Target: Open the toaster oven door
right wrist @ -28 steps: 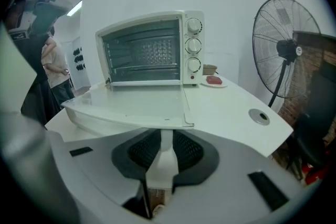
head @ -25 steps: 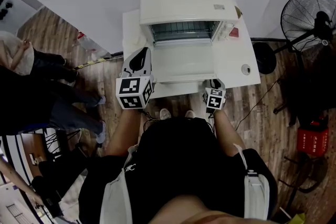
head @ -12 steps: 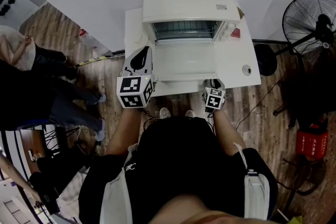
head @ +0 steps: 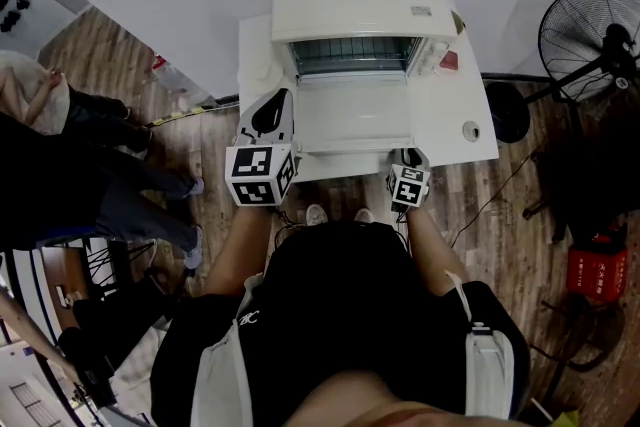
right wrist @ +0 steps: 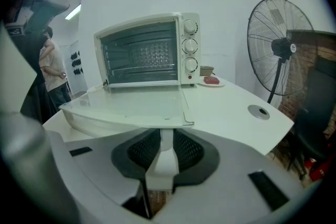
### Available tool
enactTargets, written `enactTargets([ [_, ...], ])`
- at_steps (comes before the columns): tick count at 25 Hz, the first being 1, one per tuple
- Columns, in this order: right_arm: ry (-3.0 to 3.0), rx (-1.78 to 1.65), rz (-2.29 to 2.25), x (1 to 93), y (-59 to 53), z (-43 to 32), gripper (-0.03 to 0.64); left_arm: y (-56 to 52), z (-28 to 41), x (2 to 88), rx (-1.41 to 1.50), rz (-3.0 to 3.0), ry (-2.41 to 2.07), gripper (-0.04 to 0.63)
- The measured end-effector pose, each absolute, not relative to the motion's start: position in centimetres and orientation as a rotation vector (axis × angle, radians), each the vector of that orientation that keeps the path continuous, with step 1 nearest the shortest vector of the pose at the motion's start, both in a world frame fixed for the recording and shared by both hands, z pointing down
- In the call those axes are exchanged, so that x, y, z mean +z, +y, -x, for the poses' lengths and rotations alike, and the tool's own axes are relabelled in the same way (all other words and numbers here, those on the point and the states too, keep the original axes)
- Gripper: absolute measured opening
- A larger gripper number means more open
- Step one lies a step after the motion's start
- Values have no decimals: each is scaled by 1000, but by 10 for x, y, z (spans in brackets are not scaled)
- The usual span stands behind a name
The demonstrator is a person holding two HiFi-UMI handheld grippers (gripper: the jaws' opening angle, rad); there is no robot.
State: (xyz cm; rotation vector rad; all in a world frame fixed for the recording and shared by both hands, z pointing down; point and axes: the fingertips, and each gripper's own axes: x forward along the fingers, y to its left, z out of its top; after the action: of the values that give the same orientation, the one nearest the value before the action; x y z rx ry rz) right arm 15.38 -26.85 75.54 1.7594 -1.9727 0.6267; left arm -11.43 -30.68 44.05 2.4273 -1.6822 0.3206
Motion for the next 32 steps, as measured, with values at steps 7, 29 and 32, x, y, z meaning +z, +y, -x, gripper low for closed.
enactTargets([
  [7,-1999,666,-1779,757,-264,-156,97,-308,109,443,332,-2435,-1665,14],
  [29,-2196,383,-1934,626,-251,-182,2,-323,80,451,294,-2489,-1556,14],
  [32,-2251,322,-1963,591,-265,-181,2,-325,78,450,280,-2493,-1554,14],
])
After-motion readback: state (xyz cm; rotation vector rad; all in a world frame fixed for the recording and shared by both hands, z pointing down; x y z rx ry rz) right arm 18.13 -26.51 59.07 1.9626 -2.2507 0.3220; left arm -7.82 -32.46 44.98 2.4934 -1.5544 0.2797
